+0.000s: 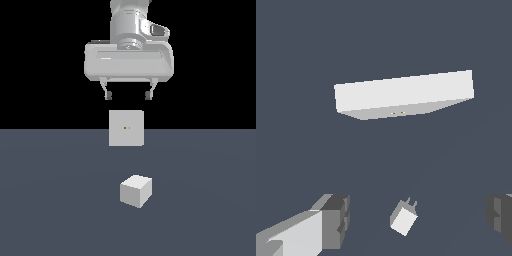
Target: Plug the charger into the wall socket.
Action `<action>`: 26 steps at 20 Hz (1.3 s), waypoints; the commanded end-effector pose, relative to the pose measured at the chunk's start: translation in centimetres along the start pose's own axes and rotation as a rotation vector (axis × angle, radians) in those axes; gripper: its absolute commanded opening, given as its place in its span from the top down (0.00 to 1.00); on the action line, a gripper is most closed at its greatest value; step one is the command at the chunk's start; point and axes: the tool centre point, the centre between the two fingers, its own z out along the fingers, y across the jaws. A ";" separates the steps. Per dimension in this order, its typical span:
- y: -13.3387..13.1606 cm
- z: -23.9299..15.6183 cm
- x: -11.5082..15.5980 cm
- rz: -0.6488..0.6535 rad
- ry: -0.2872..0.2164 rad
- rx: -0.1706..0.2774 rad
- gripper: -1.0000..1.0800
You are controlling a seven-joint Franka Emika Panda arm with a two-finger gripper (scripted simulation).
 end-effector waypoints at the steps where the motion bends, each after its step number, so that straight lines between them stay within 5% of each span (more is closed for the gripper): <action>1: 0.0 0.0 0.0 0.000 0.000 0.000 0.04; 12: 0.7 1.8 -1.8 0.087 0.002 -0.002 0.04; 26: 1.8 8.3 -8.6 0.405 0.009 -0.009 0.04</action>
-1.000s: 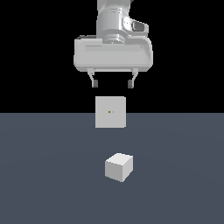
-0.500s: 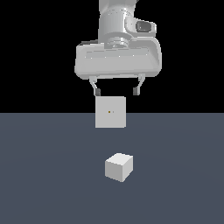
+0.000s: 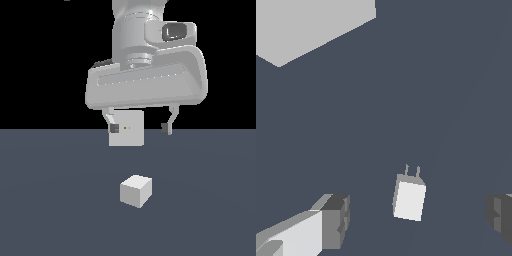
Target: Plug the charger into the wall socket.
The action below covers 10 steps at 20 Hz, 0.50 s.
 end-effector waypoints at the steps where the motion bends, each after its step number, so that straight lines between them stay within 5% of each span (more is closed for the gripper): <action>1: 0.4 1.1 -1.1 0.054 0.002 -0.001 0.04; 10: 1.0 3.4 -3.3 0.161 0.004 -0.003 0.04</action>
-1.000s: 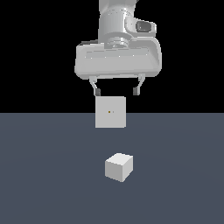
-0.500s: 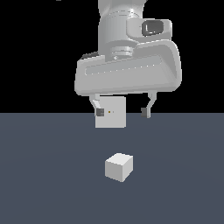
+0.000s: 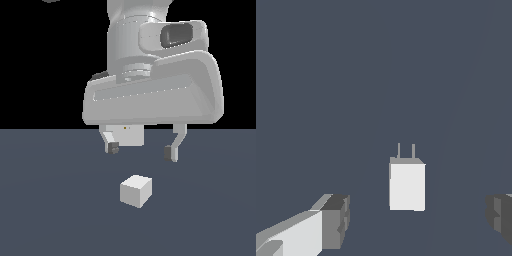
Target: Plug the charger into the wall socket.
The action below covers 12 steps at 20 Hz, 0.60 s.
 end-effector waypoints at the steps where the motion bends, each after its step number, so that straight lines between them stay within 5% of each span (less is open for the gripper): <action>1: 0.1 0.4 -0.3 0.018 0.001 0.000 0.04; 12: 0.1 1.7 -0.5 0.021 0.000 0.000 0.04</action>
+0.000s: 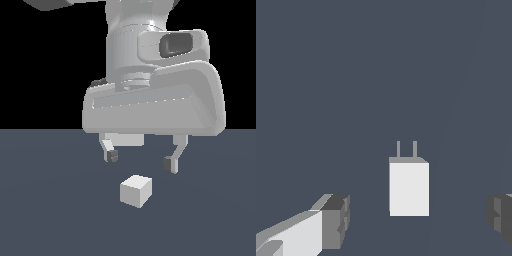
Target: Plug the charger into the wall socket.
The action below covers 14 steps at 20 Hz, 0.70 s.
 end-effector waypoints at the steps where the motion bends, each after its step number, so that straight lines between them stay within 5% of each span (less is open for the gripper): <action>1: 0.0 0.9 -0.1 0.001 -0.001 0.000 0.04; 13: 0.0 4.3 -0.1 0.004 0.000 0.001 0.04; 14: 0.0 4.3 -0.1 0.004 0.000 0.001 1.00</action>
